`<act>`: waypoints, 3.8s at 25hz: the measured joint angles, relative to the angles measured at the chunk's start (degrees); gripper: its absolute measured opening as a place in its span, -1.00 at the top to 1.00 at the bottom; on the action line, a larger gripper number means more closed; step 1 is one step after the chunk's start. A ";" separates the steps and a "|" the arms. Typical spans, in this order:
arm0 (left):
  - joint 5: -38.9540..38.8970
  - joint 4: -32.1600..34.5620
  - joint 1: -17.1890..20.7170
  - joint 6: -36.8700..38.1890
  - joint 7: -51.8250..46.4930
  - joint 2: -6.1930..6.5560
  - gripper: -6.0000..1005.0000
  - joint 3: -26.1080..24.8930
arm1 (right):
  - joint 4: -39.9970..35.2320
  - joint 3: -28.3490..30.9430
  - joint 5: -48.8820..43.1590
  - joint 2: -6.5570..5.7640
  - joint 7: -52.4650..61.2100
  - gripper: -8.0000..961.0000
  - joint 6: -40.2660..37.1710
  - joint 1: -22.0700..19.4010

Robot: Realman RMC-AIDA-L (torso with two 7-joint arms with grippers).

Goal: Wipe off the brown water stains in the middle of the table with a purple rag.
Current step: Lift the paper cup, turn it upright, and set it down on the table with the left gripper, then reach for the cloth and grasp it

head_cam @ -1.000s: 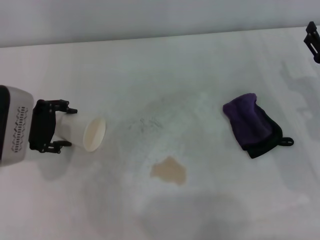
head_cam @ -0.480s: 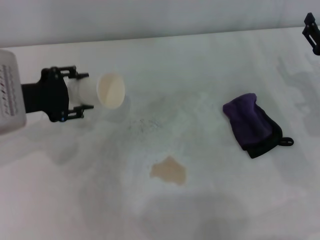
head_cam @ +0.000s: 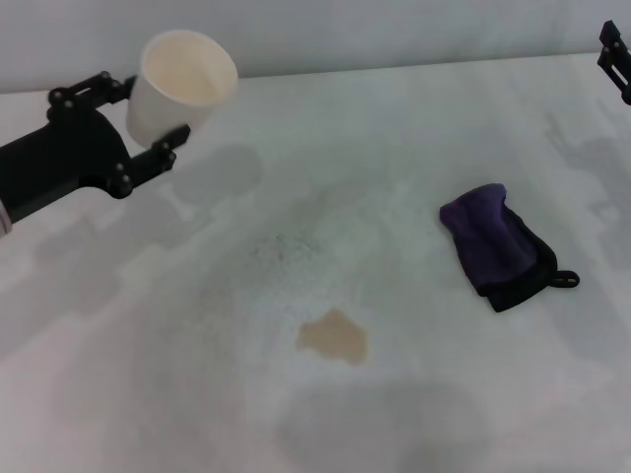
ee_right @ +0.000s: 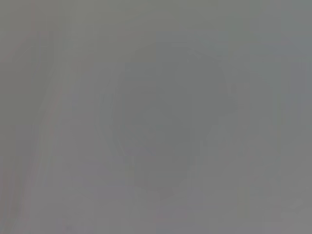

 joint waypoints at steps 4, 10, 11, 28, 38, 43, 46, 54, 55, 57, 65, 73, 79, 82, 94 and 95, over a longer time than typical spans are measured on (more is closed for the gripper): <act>-13.93 -6.94 2.06 0.36 5.90 0.01 -0.27 4.96 | -1.63 -1.15 -1.48 -0.02 -0.28 -0.70 -0.14 -1.01; -32.16 -18.58 2.49 1.37 14.55 0.00 -0.27 14.21 | -2.61 -2.32 -3.35 -0.04 -1.26 -0.70 -1.36 -1.32; -34.91 -21.14 2.23 2.27 15.51 -0.02 -0.27 15.31 | -2.64 -2.60 -3.36 -0.05 -1.38 -0.70 -1.53 -1.32; -44.63 -39.49 1.71 4.64 19.76 -0.12 -0.25 17.08 | -3.25 -5.65 -3.37 0.08 -1.53 -0.70 -2.25 -1.42; -44.14 -41.75 0.94 0.56 21.48 -0.12 -0.24 17.63 | -3.04 -5.72 -3.37 0.36 -1.37 -0.70 -2.24 -1.01; -44.60 -42.17 1.11 0.27 25.72 -0.33 -0.24 17.65 | -2.66 -5.71 -3.37 0.44 -1.31 -0.70 -2.21 -0.92; -44.61 -41.86 1.19 0.34 26.33 -0.34 -0.24 17.67 | -2.62 -5.71 -3.37 0.45 -1.18 -0.70 -2.17 -0.95; -44.61 -41.66 1.07 1.89 26.40 -0.27 -0.43 17.67 | -2.36 -5.70 -3.37 0.63 -1.01 -0.70 -1.77 -1.39; -44.61 -41.69 1.17 2.22 26.50 -0.26 -0.50 17.65 | -2.24 -5.70 -3.37 0.63 -1.00 -0.70 -1.67 -1.39; -44.62 -41.91 1.35 2.48 26.60 -0.25 -0.60 17.54 | -2.11 -5.70 -3.37 0.63 -1.00 -0.70 -1.29 -1.40; -45.38 -41.30 4.69 3.78 27.08 -0.31 -0.76 17.46 | -2.18 -6.53 -3.38 0.62 -0.94 -0.70 -0.24 -1.33; -49.62 -41.45 8.22 7.45 31.59 -0.44 -0.76 17.56 | -2.44 -7.89 -3.38 0.62 -0.89 -0.70 1.00 -0.95; -53.22 -41.35 11.37 14.31 34.97 -0.35 -0.75 17.26 | -2.60 -9.37 -3.38 0.59 0.35 -0.70 1.46 -0.91; -56.74 -41.50 12.78 17.96 37.67 -0.21 -0.75 17.32 | -2.63 -10.03 -3.34 0.53 2.86 -0.70 1.27 -0.89; -68.59 -41.68 14.04 24.89 38.20 0.07 -0.75 17.05 | -17.96 -11.77 -10.96 -0.58 46.25 -0.70 -12.69 -4.50; -69.55 -41.68 13.99 24.98 38.20 0.12 -0.75 17.05 | -21.15 -11.79 -14.11 -0.62 51.92 -0.70 -15.10 -5.25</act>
